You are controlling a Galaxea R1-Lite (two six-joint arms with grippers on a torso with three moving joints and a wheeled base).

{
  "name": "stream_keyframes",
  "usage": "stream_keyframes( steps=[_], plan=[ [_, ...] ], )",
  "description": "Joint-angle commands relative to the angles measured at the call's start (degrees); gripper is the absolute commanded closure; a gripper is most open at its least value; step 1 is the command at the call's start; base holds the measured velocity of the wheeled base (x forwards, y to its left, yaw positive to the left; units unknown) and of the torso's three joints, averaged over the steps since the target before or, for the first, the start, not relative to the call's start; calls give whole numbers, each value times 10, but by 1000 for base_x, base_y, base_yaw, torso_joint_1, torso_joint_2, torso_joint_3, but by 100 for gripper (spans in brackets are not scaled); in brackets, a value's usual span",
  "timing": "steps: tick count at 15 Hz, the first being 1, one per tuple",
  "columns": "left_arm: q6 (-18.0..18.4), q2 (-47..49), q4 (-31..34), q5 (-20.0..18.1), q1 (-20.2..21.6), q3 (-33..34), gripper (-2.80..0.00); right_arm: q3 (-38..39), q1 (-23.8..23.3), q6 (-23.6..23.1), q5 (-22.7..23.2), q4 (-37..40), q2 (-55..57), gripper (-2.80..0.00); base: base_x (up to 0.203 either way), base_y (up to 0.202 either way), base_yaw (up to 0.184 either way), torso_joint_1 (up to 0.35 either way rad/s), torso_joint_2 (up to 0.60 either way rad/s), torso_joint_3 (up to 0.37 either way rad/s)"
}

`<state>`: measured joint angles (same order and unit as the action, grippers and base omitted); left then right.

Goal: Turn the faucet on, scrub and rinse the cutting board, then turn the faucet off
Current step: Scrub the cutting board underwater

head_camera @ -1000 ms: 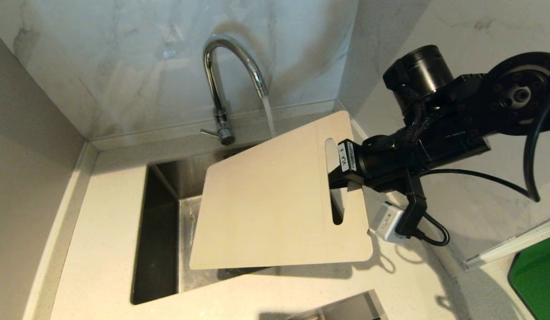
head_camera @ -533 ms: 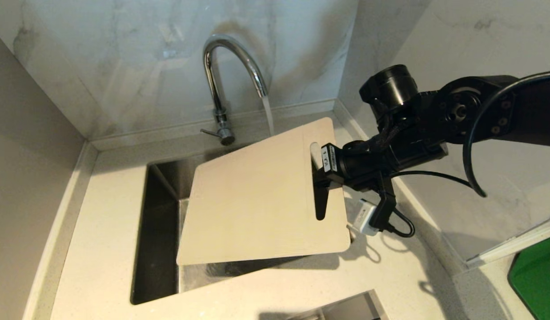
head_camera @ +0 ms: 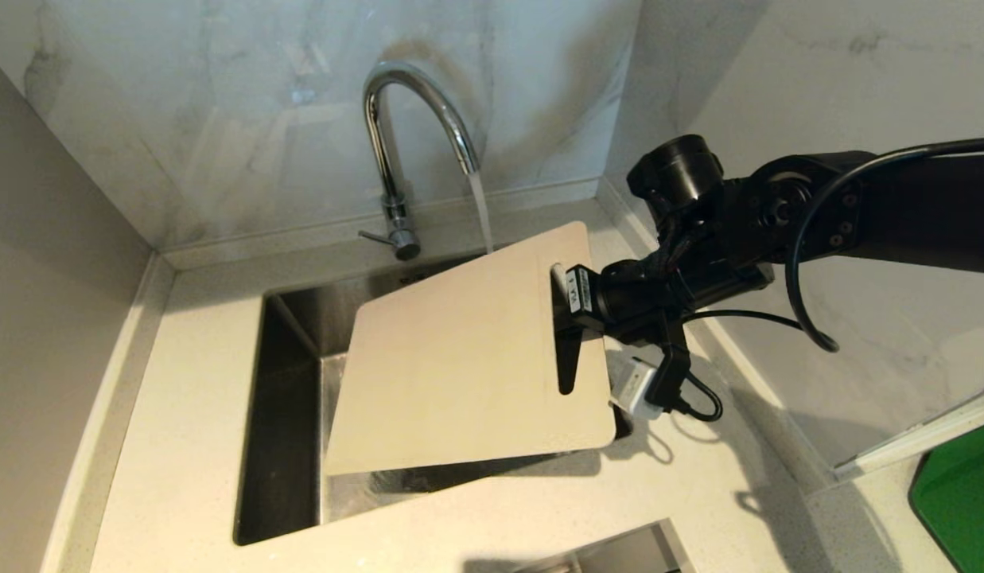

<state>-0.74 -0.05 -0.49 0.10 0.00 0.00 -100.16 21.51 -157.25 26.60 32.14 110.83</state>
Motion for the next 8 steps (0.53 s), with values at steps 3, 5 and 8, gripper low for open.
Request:
stream_keyframes(
  steps=[3,5,8],
  plan=[
    [-1,0,0,0,0,2,0,-53,-19,-9,3,40,35,0,0,0,0,0,0,0],
    [-1,0,0,0,0,2,0,-96,-22,-9,5,69,62,0,0,0,0,0,0,0],
    [-1,0,0,0,0,2,0,-129,-24,-9,13,105,96,0,0,0,0,0,0,0]
  ],
)
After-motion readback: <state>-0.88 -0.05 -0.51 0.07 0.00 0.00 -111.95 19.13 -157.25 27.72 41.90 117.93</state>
